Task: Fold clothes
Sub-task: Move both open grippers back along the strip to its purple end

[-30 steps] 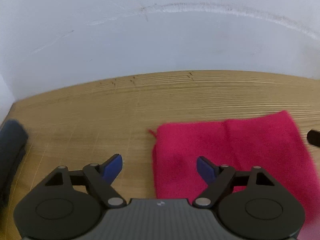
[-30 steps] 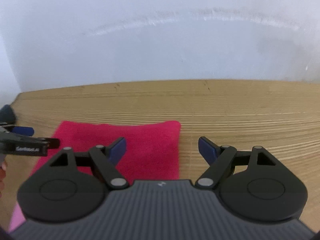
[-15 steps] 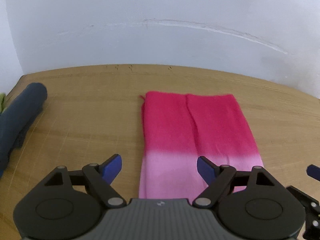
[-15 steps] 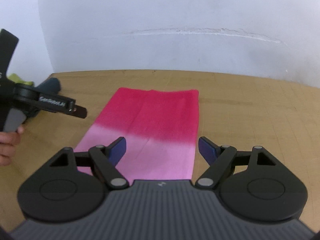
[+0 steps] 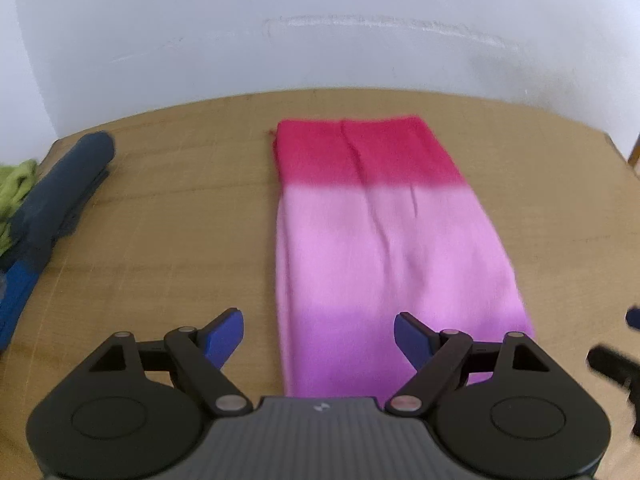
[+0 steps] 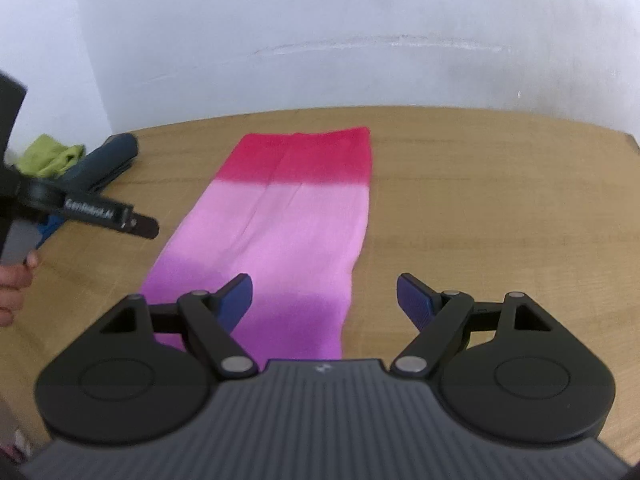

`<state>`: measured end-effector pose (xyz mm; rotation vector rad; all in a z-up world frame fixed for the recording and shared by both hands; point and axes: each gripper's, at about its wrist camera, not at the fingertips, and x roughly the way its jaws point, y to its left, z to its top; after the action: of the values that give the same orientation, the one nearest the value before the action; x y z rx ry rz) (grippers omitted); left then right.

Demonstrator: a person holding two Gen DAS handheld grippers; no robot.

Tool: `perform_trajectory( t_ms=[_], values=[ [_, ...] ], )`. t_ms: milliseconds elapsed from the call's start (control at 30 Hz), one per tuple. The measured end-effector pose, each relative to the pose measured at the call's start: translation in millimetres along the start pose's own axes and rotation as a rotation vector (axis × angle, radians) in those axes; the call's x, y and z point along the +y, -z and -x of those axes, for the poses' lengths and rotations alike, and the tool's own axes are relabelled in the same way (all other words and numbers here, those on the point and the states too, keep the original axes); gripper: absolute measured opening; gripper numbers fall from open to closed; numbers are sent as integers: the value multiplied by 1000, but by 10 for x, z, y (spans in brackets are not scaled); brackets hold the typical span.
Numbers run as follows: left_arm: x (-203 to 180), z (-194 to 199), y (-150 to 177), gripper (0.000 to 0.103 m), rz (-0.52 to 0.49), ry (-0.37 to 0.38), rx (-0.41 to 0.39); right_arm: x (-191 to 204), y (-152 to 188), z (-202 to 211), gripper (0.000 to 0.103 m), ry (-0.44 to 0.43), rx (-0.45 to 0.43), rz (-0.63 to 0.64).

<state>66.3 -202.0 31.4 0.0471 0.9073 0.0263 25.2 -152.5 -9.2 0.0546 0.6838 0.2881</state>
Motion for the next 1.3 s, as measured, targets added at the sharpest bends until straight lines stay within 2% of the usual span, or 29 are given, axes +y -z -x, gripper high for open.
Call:
perform_trajectory(
  t_ms=[233,433,833,1100,1300],
  values=[
    [43,223,989,85,67,-9,138,-68,642,458,81,-67,76,4],
    [-30,347,1391,84,72,-71,186,-67,1014,556,81,-84,146,-18],
    [6,319,1541,85,31,-34,197,102,1225,395,81,-73,222,-59],
    [18,290,1580,85,26,4,192,204,1228,360,82,-38,226,-57],
    [37,342,1627,85,15,48,167,159,1204,401,81,-100,197,-152]
  ],
)
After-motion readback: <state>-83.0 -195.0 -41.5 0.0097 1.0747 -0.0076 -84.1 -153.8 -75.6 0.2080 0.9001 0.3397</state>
